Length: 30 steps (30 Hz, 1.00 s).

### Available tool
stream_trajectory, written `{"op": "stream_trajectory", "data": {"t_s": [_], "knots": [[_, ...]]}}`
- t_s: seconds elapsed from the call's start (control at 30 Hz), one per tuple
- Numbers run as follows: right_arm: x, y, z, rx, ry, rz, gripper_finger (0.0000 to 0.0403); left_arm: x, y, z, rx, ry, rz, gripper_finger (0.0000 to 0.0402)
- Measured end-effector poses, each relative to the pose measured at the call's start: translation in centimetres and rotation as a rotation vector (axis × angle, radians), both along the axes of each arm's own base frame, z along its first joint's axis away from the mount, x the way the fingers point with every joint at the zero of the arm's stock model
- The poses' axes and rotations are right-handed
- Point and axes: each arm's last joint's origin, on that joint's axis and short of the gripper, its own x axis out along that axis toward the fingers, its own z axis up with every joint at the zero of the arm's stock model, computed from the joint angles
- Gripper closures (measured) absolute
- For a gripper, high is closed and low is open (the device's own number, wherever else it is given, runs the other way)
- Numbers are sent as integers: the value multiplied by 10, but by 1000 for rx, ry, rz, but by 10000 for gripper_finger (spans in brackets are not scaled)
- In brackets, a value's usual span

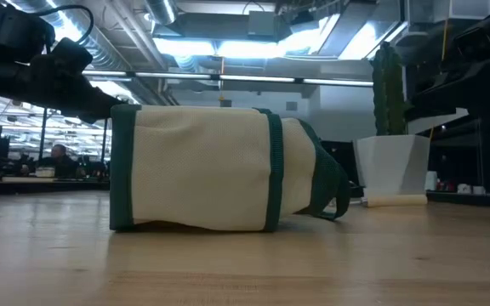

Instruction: Pick & Place Garden tools in Gardening bag

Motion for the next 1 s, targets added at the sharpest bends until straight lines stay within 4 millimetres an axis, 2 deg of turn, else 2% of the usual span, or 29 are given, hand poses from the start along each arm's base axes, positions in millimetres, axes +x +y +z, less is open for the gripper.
{"op": "stream_trajectory", "data": {"t_s": [1.0], "knots": [[0, -1, 0, -4, 1, -18, 295, 0, 0, 0, 0, 0, 0, 233]]}}
